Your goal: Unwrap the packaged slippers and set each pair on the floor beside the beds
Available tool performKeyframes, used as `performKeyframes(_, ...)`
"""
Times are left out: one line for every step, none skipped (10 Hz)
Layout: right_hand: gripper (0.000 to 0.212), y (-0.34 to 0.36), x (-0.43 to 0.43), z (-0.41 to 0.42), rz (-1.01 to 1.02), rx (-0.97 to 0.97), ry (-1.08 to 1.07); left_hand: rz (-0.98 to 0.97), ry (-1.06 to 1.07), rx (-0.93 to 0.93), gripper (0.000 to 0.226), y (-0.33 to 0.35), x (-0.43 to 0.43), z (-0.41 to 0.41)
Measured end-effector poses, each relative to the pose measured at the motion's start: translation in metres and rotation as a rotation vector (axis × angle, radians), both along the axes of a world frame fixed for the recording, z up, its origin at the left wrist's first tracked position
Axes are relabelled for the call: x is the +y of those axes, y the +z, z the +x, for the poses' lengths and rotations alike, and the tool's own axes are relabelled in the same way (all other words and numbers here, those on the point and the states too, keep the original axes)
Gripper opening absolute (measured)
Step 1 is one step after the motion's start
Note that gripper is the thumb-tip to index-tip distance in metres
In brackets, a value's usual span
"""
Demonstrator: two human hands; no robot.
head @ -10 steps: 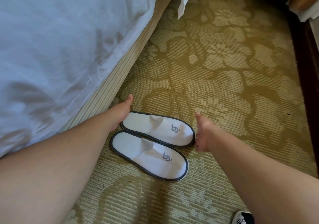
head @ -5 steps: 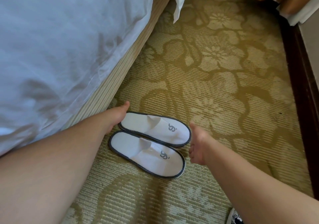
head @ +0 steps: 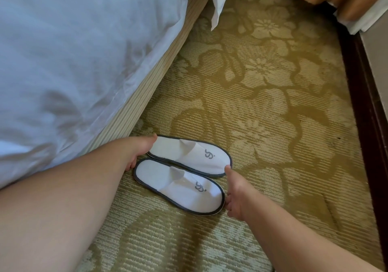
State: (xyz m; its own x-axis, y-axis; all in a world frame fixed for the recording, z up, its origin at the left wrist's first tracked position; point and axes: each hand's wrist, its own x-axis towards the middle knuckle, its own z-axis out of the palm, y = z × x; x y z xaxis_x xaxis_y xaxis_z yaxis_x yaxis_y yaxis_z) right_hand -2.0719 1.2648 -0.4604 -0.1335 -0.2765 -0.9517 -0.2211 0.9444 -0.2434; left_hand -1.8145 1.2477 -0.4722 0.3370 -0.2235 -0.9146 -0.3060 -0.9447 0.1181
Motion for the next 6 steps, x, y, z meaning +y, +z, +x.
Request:
performKeyframes(0.075, -0.004, 0.002, -0.002, 0.004, 0.007, 0.01, -0.011, 0.006, -0.006, 0.096, 0.001, 0.001, 0.0)
performKeyframes(0.075, -0.002, 0.002, -0.001, 0.02, 0.004, 0.01, -0.012, 0.018, -0.002, 0.095, 0.001, 0.001, -0.001)
performKeyframes(0.076, -0.003, -0.003, -0.003, 0.025, 0.001, 0.029, -0.014, 0.036, 0.012, 0.097, 0.003, -0.002, 0.0)
performKeyframes(0.076, -0.002, -0.01, -0.004, 0.006, 0.004, 0.062, -0.048, 0.053, 0.023, 0.097, 0.003, -0.003, 0.001)
performKeyframes(0.058, 0.001, -0.019, -0.004, -0.089, 0.039, 0.173, -0.184, 0.094, 0.07, 0.093, 0.007, -0.002, 0.006)
performKeyframes(0.027, 0.001, -0.014, -0.013, -0.234, 0.095, 0.297, -0.407, 0.065, -0.051, 0.073, 0.011, 0.026, -0.011)
